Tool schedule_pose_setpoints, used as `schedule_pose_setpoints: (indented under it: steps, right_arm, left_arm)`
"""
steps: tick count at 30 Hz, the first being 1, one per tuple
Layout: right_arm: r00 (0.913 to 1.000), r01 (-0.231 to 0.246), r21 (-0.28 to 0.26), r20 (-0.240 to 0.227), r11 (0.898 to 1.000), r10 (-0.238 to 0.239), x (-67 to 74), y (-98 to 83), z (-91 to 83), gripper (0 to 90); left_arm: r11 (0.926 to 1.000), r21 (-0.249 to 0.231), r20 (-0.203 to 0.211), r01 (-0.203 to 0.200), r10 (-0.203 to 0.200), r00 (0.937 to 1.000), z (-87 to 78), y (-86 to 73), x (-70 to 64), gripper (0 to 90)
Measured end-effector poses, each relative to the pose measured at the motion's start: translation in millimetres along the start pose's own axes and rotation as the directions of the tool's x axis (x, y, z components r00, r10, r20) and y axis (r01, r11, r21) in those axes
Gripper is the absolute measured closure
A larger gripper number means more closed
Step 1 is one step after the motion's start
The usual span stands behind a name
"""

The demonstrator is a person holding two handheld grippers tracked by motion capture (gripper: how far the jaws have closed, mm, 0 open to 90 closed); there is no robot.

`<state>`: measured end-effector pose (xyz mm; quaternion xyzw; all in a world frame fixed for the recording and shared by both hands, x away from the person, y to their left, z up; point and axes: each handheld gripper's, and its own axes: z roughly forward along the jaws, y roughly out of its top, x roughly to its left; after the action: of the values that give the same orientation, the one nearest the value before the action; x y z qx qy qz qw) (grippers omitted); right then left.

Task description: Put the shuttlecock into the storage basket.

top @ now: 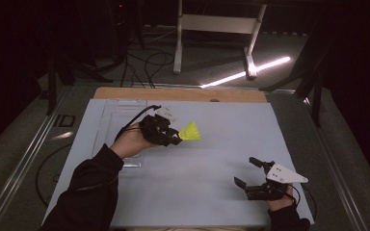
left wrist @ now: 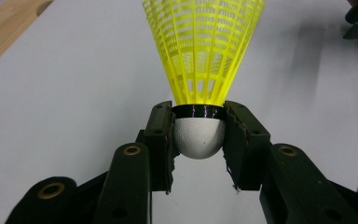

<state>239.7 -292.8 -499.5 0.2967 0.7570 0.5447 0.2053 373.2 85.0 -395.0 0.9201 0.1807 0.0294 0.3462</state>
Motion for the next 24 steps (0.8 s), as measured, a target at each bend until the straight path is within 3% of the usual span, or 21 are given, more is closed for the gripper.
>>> schedule_pose_setpoints:
  steps: [13,24]
  right_arm:
    - [1.0000,0.000,0.001,-0.001,1.000,0.000,0.2,0.0,0.6,8.8]
    - [1.0000,-0.001,0.002,0.000,1.000,0.001,0.2,0.1,0.7,8.8]
  left_arm:
    - [0.9996,-0.006,-0.031,0.027,-0.027,0.9991,-22.7,-9.7,4.7,65.6]
    - [0.9981,-0.023,-0.088,0.058,-0.060,0.9944,-45.0,-21.3,8.5,65.6]
